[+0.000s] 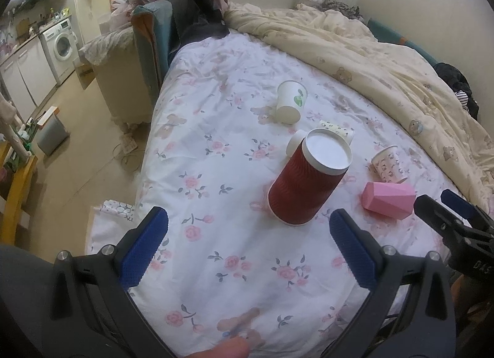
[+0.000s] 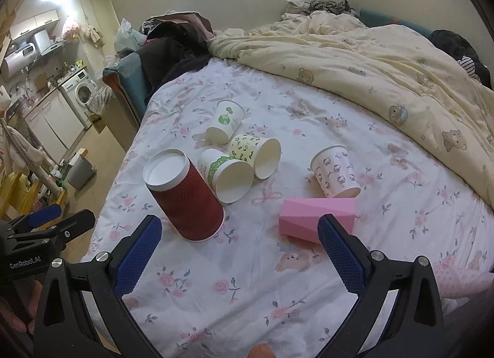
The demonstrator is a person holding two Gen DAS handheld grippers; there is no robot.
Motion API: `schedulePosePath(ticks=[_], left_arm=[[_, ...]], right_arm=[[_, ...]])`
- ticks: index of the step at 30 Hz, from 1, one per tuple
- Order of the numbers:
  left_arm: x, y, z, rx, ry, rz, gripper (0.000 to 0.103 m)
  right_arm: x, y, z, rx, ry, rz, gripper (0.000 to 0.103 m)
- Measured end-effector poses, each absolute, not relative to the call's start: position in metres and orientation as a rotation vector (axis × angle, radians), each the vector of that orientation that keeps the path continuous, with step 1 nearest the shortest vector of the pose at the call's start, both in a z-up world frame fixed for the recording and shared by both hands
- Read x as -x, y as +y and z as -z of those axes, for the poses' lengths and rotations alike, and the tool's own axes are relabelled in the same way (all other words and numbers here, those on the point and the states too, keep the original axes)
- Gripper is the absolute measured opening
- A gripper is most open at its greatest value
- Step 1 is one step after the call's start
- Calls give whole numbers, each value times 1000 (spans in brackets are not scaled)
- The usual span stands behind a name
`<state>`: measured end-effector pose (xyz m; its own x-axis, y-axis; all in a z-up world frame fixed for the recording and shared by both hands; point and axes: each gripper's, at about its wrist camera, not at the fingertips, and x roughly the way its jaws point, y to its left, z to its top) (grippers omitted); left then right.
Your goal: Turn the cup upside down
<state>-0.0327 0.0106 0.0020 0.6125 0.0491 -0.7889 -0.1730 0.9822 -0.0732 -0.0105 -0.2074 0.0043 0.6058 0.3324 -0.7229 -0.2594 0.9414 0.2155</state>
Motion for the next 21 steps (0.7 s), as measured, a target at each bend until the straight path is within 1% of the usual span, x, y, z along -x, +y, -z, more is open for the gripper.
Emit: schedulePosePath(ticks=[21], left_arm=[[32, 10, -3, 153, 908, -123, 103]], right_arm=[[11, -207, -4, -90, 852, -341, 103]])
